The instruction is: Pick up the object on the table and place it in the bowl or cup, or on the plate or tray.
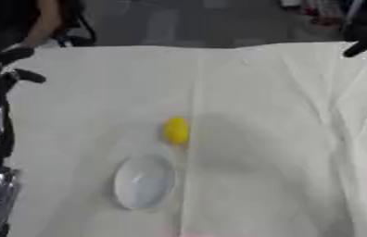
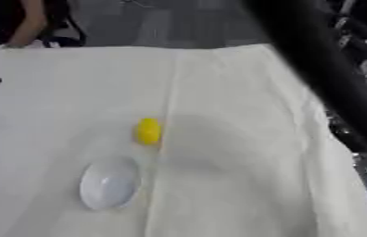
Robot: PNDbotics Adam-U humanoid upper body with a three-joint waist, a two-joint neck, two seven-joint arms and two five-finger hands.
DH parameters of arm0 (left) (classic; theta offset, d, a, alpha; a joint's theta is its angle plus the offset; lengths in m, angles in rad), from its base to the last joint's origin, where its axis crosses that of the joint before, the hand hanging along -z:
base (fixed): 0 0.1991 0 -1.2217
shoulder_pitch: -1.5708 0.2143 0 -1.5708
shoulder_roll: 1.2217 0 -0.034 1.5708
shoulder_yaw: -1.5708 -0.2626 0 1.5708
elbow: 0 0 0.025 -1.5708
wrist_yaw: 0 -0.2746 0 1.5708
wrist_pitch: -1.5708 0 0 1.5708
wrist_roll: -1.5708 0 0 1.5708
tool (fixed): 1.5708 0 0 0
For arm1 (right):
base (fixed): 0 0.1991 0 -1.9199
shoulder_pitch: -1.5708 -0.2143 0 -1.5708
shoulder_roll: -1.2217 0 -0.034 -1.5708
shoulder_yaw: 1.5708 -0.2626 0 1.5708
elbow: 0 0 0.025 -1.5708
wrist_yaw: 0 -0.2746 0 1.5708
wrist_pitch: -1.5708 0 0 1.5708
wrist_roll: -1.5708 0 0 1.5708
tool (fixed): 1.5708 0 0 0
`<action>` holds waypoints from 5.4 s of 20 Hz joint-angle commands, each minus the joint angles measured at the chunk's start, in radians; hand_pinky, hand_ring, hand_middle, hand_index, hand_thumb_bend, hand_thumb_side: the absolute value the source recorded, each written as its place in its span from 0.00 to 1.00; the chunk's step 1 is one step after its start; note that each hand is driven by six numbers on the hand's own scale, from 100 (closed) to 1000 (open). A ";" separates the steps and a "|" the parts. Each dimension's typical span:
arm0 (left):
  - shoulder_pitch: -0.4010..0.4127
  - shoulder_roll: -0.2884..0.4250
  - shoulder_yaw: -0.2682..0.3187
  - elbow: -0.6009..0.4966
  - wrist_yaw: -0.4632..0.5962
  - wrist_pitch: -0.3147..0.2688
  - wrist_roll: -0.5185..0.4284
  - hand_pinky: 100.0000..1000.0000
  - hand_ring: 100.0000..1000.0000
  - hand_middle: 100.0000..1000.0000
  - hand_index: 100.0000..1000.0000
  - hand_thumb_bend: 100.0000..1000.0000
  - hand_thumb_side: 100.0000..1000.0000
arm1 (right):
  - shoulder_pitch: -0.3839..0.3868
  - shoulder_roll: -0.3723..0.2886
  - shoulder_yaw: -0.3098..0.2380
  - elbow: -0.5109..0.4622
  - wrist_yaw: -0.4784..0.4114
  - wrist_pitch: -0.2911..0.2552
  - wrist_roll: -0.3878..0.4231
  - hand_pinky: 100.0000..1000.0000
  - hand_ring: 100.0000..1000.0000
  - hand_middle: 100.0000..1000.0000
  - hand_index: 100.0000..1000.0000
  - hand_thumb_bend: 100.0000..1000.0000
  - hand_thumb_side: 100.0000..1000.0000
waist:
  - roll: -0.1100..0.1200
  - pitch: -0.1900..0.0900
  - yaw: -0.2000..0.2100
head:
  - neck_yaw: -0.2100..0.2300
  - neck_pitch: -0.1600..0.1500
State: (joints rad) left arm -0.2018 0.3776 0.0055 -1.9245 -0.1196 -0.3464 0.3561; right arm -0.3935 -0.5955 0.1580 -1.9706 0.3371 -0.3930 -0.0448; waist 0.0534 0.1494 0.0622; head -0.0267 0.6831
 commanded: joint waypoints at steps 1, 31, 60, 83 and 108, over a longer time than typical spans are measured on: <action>-0.003 0.024 0.008 -0.010 -0.007 0.001 -0.002 0.44 0.72 0.77 0.80 0.19 0.85 | -0.031 -0.044 0.028 0.006 0.025 -0.017 0.046 0.52 0.68 0.77 0.78 0.00 0.90 | -0.002 -0.016 0.002 | -0.008 0.009; -0.011 0.014 -0.014 0.002 0.003 0.003 -0.042 0.43 0.71 0.76 0.80 0.19 0.86 | -0.277 0.039 0.206 0.302 0.354 -0.107 0.327 0.66 0.79 0.87 0.89 0.00 0.86 | -0.015 -0.009 0.041 | -0.030 0.032; -0.023 0.002 -0.037 0.014 0.026 0.003 -0.091 0.41 0.69 0.76 0.80 0.19 0.86 | -0.456 0.258 0.247 0.617 0.888 -0.137 0.327 0.38 0.61 0.75 0.93 0.00 0.75 | -0.029 -0.012 0.083 | -0.022 0.026; -0.037 -0.008 -0.045 0.016 0.040 0.001 -0.105 0.41 0.68 0.76 0.80 0.19 0.86 | -0.500 0.344 0.224 0.784 1.069 -0.153 0.278 0.45 0.65 0.77 0.92 0.00 0.75 | -0.019 -0.005 0.138 | -0.061 0.018; -0.047 -0.032 -0.040 0.012 0.047 -0.003 -0.103 0.41 0.68 0.76 0.80 0.18 0.87 | -0.455 0.365 0.162 0.907 1.062 -0.177 0.015 0.00 0.32 0.43 0.50 0.00 0.67 | -0.003 0.042 0.178 | -0.081 0.014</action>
State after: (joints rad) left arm -0.2376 0.3399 -0.0438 -1.8968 -0.0775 -0.3461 0.2522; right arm -0.8371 -0.2348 0.3333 -1.0593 1.4134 -0.5746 -0.0005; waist 0.0475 0.2039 0.2369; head -0.0972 0.7058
